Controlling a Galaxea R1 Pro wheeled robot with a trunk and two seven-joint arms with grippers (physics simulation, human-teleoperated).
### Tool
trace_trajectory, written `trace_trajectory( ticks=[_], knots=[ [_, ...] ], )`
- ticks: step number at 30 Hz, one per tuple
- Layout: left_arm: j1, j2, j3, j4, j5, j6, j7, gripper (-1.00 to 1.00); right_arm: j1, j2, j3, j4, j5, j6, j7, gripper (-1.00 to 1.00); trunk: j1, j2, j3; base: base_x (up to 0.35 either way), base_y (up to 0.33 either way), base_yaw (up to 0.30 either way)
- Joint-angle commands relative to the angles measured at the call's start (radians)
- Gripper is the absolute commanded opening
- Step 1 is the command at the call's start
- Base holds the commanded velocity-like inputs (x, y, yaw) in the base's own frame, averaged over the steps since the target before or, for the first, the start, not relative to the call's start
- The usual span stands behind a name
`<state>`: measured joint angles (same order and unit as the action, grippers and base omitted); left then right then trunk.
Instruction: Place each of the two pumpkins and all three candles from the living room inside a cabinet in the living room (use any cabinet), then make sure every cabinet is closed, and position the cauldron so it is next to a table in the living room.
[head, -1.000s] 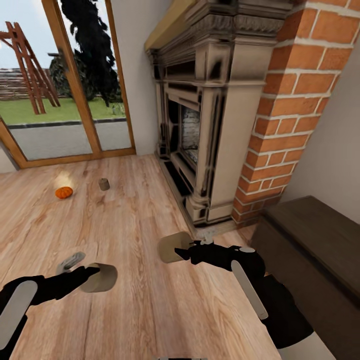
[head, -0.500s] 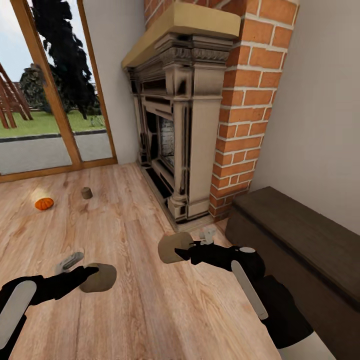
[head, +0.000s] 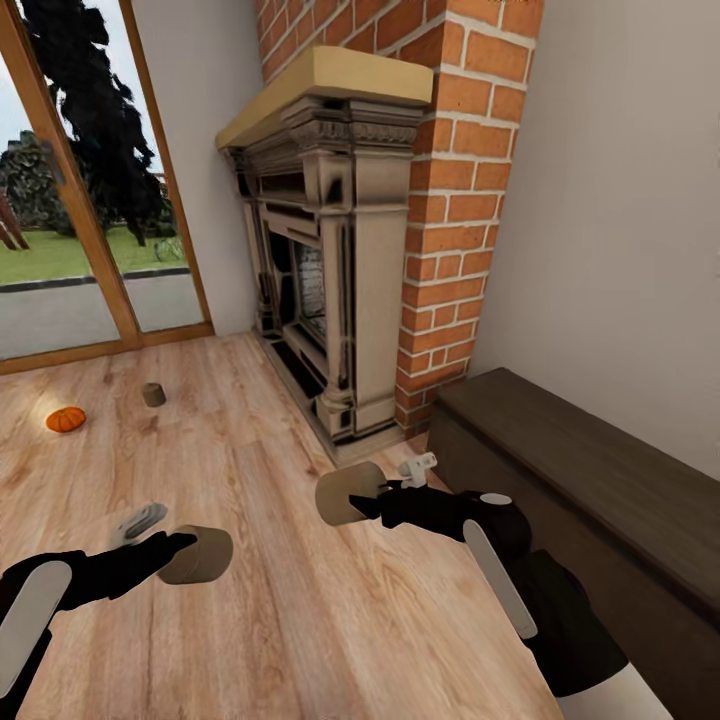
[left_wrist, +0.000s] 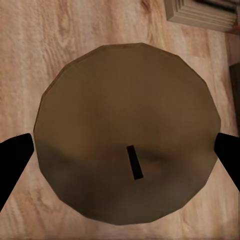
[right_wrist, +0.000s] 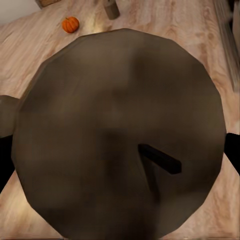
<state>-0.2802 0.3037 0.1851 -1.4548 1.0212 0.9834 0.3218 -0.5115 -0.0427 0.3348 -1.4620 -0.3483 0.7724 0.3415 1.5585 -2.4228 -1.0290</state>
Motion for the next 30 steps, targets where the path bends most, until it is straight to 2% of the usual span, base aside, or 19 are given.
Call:
trace_trajectory(
  ticks=[1,10,17,19,24,30],
  knots=[
    [0.0,0.0,0.001,-0.001,0.013,0.003,0.01,-1.0,-0.001,0.0,0.0,0.001,-0.003,0.004,0.003,-1.0,-0.004,0.007,0.001,-0.17,0.0,-0.071],
    [0.0,-0.003,0.001,-0.002,0.017,0.003,0.01,-1.0,-0.001,0.0,0.0,-0.002,-0.005,0.006,0.004,-1.0,-0.039,0.07,0.016,-0.203,0.004,-0.121],
    [0.0,0.001,0.003,-0.002,0.042,0.003,0.01,-1.0,-0.001,0.0,0.001,-0.003,-0.004,0.006,0.004,-1.0,-0.066,0.119,0.029,-0.295,0.073,-0.154],
    [0.0,0.003,0.019,-0.002,0.044,0.004,0.01,-1.0,-0.001,0.0,0.001,-0.003,-0.003,0.005,0.003,-1.0,-0.073,0.133,0.034,-0.306,0.086,-0.055],
    [0.002,0.006,0.084,-0.002,0.046,0.008,0.01,-1.0,-0.001,0.0,0.001,0.004,-0.001,0.003,0.002,-1.0,-0.093,0.168,0.051,-0.308,0.087,-0.014],
    [0.004,0.005,0.1,-0.002,0.046,0.009,0.01,-1.0,-0.001,-0.001,0.001,0.003,0.001,0.001,0.001,-1.0,-0.116,0.21,0.078,-0.309,0.087,-0.001]
  ],
)
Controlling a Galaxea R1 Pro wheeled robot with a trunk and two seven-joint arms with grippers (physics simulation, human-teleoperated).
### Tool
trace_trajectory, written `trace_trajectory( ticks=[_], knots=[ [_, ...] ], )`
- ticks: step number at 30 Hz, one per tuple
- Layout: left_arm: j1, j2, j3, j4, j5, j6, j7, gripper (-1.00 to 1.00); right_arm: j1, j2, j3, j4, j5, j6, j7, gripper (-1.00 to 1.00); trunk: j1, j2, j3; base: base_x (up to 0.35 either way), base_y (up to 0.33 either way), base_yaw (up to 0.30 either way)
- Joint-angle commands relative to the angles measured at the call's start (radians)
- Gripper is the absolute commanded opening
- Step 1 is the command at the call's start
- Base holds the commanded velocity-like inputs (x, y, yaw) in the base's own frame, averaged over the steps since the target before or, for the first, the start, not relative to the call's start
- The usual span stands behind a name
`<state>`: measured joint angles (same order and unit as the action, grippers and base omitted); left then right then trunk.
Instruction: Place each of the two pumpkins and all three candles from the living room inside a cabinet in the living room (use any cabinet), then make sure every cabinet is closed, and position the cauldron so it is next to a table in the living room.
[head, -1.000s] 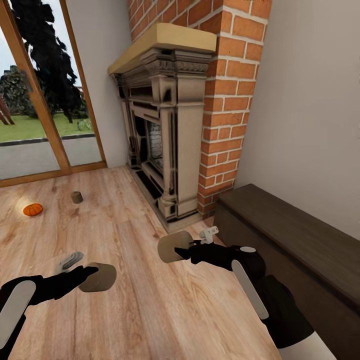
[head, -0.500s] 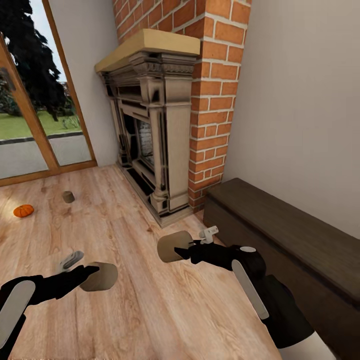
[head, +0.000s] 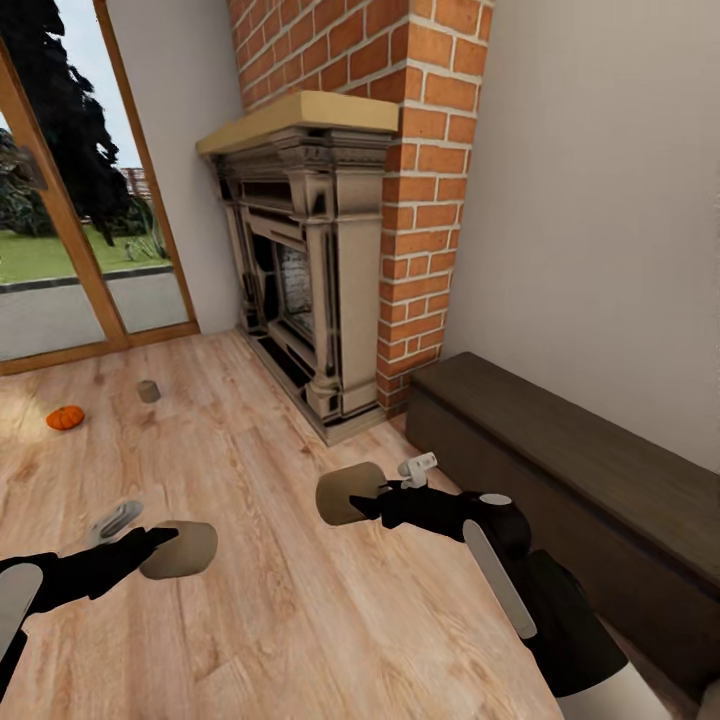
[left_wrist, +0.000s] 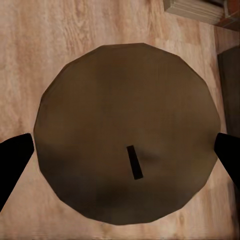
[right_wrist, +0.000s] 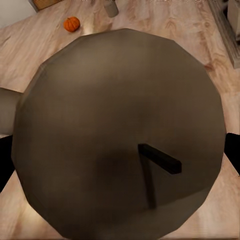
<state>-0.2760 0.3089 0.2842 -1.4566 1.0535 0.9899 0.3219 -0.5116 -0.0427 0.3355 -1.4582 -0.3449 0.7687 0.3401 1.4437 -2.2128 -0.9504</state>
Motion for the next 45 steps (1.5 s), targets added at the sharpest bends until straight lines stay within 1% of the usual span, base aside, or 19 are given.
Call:
trace_trajectory(
  ticks=[1,9,20,30,45],
  knots=[
    [-0.001,0.0,0.0,-0.001,0.014,0.003,0.009,-1.0,-0.001,0.0,0.001,-0.001,-0.003,0.004,0.002,-1.0,-0.005,0.007,0.004,-0.309,0.087,0.0],
    [0.0,-0.002,-0.001,0.0,0.014,0.003,0.009,-1.0,-0.001,0.0,0.002,0.002,-0.003,0.004,0.002,-1.0,-0.035,0.063,0.042,-0.322,0.047,-0.048],
    [0.0,-0.005,-0.005,0.0,0.013,0.002,0.009,-1.0,-0.001,0.0,0.0,-0.002,-0.005,0.004,0.003,-1.0,-0.077,0.14,0.092,-0.309,-0.124,-0.167],
    [0.0,-0.004,-0.002,-0.002,0.013,0.003,0.009,-1.0,-0.001,0.0,0.0,0.001,-0.005,0.004,0.005,-1.0,-0.077,0.14,0.104,-0.251,-0.147,-0.216],
    [0.0,-0.004,0.0,-0.002,0.017,0.001,0.008,-1.0,-0.001,0.0,-0.001,0.002,-0.005,0.005,0.005,-1.0,-0.077,0.14,0.119,-0.017,-0.012,-0.244]
  ],
)
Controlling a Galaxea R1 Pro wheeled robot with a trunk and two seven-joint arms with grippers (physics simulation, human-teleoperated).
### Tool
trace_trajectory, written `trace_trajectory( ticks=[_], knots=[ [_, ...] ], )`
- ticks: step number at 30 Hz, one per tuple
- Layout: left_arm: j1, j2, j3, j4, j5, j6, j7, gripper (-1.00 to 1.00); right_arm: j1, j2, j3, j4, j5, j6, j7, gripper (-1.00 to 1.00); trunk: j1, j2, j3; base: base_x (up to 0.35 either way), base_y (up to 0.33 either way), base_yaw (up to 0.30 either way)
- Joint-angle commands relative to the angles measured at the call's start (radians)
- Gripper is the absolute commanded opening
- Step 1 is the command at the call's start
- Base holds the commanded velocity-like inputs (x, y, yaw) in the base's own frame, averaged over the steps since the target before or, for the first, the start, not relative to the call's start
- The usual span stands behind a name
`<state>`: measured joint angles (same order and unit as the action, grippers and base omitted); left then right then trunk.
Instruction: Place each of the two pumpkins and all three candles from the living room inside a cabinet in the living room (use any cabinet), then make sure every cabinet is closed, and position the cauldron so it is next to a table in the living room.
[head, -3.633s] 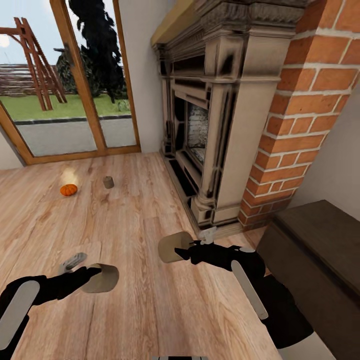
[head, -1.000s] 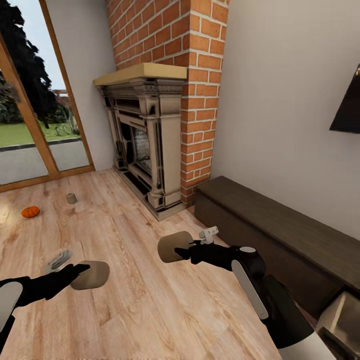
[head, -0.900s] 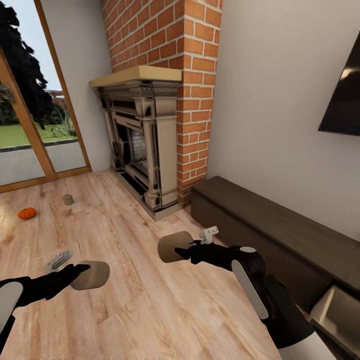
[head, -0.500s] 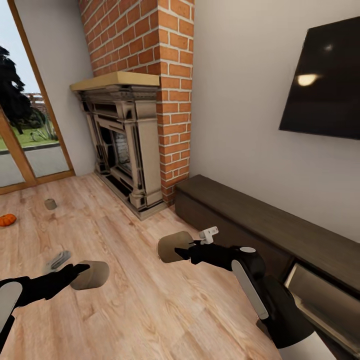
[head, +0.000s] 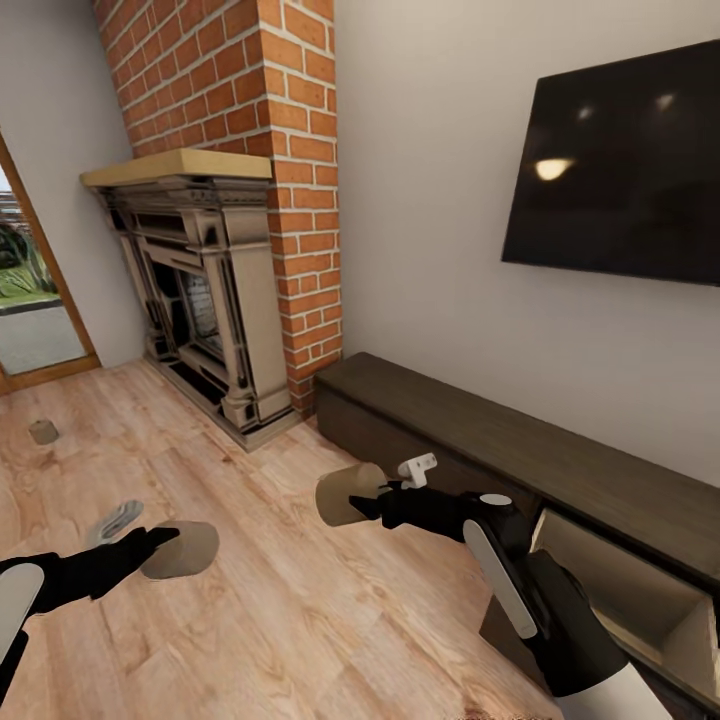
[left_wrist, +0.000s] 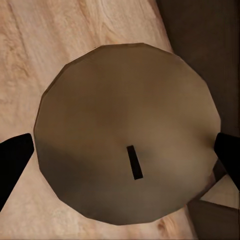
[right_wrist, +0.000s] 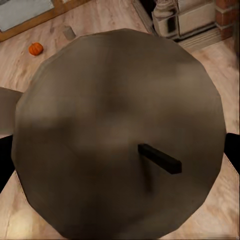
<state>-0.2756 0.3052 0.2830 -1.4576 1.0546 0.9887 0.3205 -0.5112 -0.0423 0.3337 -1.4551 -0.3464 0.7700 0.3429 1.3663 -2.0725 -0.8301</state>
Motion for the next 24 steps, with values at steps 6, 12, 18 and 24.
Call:
trace_trajectory(
  ticks=[6,12,18,24],
  knots=[
    [0.0,0.001,0.001,-0.001,0.015,0.002,0.009,-1.0,-0.001,-0.001,0.001,-0.001,-0.003,0.004,0.002,-1.0,0.0,0.0,0.005,-0.02,-0.076,-0.246],
    [0.0,0.002,0.001,-0.001,0.015,0.002,0.009,-1.0,-0.001,0.0,0.001,-0.001,-0.003,0.005,0.002,-1.0,0.0,0.0,0.011,-0.105,-0.257,-0.25],
    [0.0,0.001,0.001,-0.001,0.015,0.002,0.009,-1.0,-0.001,0.0,0.001,0.0,-0.003,0.004,0.002,-1.0,0.0,0.0,0.015,-0.13,-0.276,-0.236],
    [0.0,0.0,-0.004,0.0,0.015,0.002,0.009,-1.0,-0.001,0.0,0.001,-0.005,-0.004,0.005,0.002,-1.0,0.0,0.0,0.016,-0.138,-0.277,-0.047]
  ],
)
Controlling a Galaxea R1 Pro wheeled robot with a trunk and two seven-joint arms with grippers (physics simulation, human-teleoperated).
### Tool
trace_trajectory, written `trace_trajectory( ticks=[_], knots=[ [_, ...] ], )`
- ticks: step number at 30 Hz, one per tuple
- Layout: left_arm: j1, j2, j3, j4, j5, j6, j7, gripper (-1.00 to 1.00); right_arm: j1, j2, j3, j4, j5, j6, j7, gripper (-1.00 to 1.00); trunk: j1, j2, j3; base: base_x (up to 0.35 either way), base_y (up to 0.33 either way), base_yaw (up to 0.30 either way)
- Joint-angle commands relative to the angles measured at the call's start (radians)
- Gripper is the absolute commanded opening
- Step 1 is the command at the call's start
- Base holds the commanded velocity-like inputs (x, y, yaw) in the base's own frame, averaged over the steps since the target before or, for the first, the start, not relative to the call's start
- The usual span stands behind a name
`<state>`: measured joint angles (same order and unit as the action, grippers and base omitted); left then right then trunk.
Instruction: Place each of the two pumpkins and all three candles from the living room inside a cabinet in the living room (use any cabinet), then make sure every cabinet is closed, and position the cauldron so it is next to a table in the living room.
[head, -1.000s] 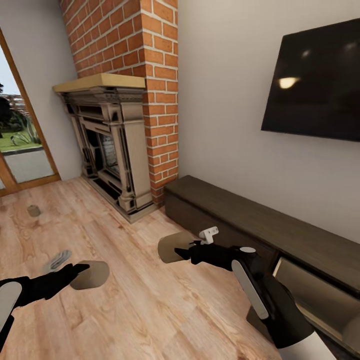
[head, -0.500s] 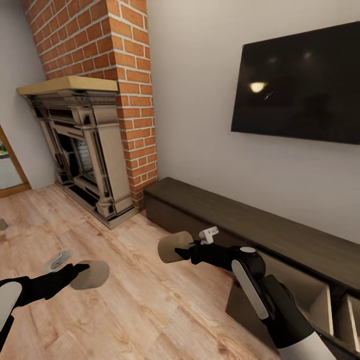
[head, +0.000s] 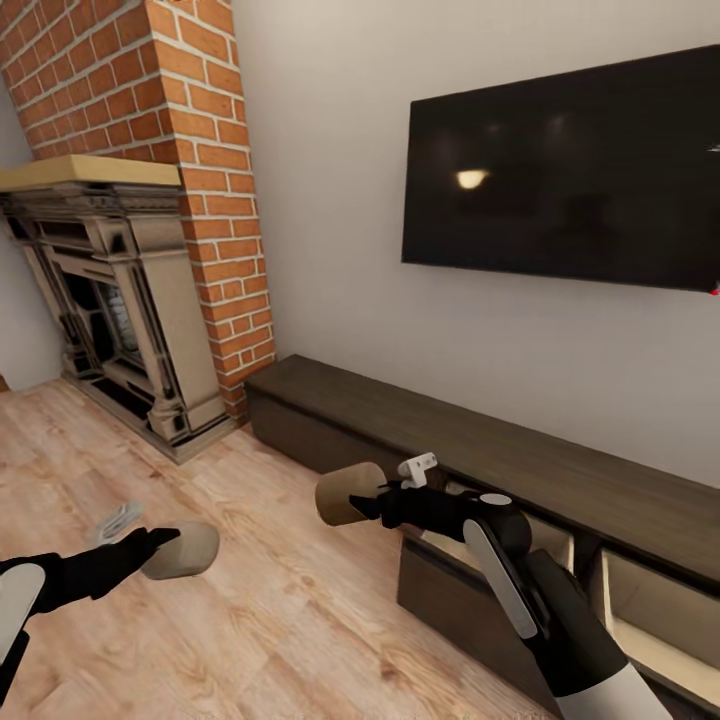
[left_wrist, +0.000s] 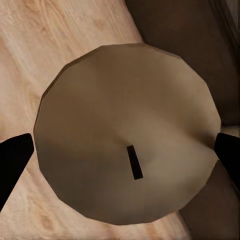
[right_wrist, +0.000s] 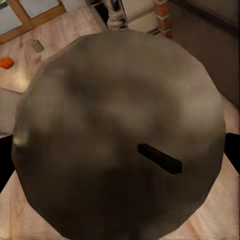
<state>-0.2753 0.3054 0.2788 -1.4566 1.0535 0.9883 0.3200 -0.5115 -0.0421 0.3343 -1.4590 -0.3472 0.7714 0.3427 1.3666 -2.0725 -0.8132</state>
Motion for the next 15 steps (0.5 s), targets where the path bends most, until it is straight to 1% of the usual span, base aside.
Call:
trace_trajectory(
  ticks=[1,6,15],
  knots=[
    [-0.001,0.0,-0.001,-0.001,0.016,0.003,0.01,-1.0,-0.001,-0.001,0.0,0.0,-0.004,0.004,0.002,-1.0,0.0,-0.001,-0.001,-0.138,-0.277,-0.058],
    [-0.001,0.0,0.002,-0.001,0.016,0.003,0.01,-1.0,-0.001,0.0,0.0,0.002,-0.004,0.004,0.002,-1.0,0.0,-0.001,-0.005,-0.138,-0.277,-0.165],
    [-0.001,0.0,-0.002,-0.001,0.016,0.003,0.01,-1.0,-0.001,0.001,0.0,0.003,-0.004,0.003,0.002,-1.0,0.0,-0.001,-0.014,-0.138,-0.277,-0.227]
  ],
)
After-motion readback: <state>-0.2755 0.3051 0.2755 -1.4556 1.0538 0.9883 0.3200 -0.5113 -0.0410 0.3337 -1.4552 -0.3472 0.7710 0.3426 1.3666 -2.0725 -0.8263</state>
